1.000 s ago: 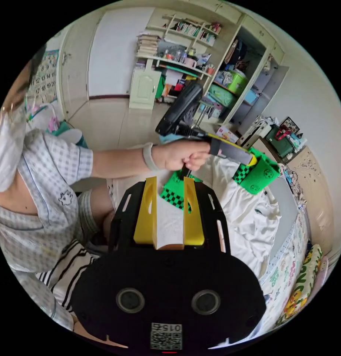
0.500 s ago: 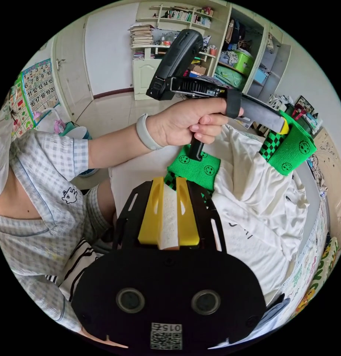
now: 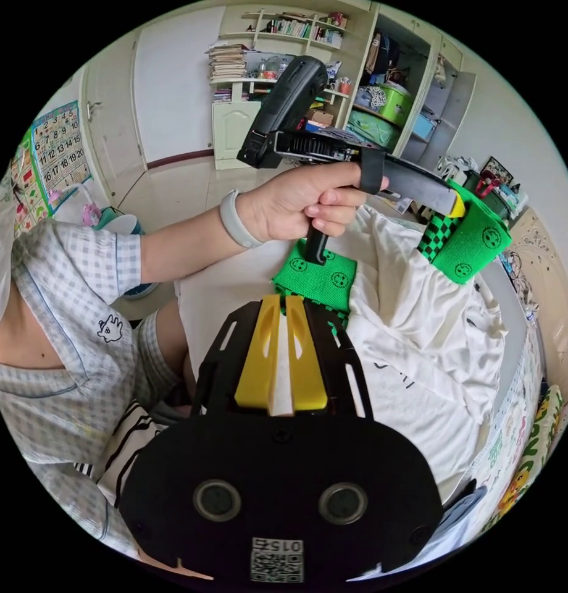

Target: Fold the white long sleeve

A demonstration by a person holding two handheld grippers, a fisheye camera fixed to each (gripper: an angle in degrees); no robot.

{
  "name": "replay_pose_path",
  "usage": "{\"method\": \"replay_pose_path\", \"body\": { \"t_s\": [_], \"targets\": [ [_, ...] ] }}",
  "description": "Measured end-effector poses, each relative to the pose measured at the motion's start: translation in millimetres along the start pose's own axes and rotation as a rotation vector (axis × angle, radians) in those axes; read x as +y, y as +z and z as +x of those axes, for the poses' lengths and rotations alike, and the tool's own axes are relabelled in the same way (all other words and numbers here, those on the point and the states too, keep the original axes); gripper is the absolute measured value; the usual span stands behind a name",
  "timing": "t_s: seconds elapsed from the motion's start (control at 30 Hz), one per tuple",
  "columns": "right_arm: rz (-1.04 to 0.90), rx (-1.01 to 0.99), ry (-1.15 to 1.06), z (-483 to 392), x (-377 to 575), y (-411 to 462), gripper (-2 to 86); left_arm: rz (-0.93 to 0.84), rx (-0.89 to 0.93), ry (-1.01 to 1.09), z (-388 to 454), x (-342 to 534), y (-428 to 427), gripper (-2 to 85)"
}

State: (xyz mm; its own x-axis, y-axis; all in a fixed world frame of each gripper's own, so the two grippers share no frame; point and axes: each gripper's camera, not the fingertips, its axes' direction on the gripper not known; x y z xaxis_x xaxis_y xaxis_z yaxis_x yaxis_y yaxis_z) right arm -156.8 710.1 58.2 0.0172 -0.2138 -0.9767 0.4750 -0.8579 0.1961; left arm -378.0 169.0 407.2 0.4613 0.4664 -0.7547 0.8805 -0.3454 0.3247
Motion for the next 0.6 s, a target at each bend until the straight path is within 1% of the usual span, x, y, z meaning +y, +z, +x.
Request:
{"method": "replay_pose_path", "body": {
  "t_s": [0.07, 0.13, 0.17, 0.27, 0.33, 0.37, 0.43, 0.47, 0.53, 0.57, 0.6],
  "targets": [
    [0.019, 0.011, 0.008, 3.6, 0.4, -7.5, -0.4, -0.004, -0.006, -0.003, 4.0, -1.9, -7.1, -0.1],
    [0.057, -0.008, 0.051, 21.7, 2.6, -27.0, -0.5, 0.014, -0.092, 0.002, 13.9, -3.6, -21.6, -0.2],
    [0.066, 0.004, 0.065, 28.2, 3.4, -34.2, -0.5, 0.022, -0.102, -0.005, 14.7, -5.6, -26.5, -0.2],
    [0.158, 0.078, 0.221, 80.8, 15.7, -88.1, -0.6, 0.001, -0.094, -0.031, 10.0, -37.5, -61.0, -0.2],
    [0.245, 0.126, 0.392, 136.5, 38.8, -135.5, -0.5, 0.025, -0.171, 0.016, 2.2, -72.0, -104.4, -0.2],
    [0.264, 0.145, 0.434, 151.0, 46.1, -146.6, -0.5, 0.03, -0.201, 0.027, -1.9, -80.7, -115.7, -0.2],
    [0.308, 0.266, 0.617, 210.4, 79.4, -188.0, -0.5, 0.043, -0.345, 0.031, -30.8, -111.6, -161.0, -0.2],
    [0.312, 0.312, 0.659, 224.5, 88.7, -197.8, -0.5, 0.047, -0.387, 0.028, -40.3, -117.9, -172.3, -0.2],
    [0.286, 0.55, 0.815, 277.4, 127.8, -233.6, -0.5, 0.06, -0.585, 0.005, -83.4, -137.5, -216.1, -0.1],
    [0.27, 0.616, 0.849, 289.2, 137.9, -241.0, -0.5, 0.064, -0.64, -0.003, -94.6, -140.8, -226.4, -0.1],
    [0.241, 0.742, 0.922, 311.6, 159.6, -254.5, -0.5, 0.069, -0.754, -0.013, -116.2, -145.4, -245.0, 0.0]
  ]
}}
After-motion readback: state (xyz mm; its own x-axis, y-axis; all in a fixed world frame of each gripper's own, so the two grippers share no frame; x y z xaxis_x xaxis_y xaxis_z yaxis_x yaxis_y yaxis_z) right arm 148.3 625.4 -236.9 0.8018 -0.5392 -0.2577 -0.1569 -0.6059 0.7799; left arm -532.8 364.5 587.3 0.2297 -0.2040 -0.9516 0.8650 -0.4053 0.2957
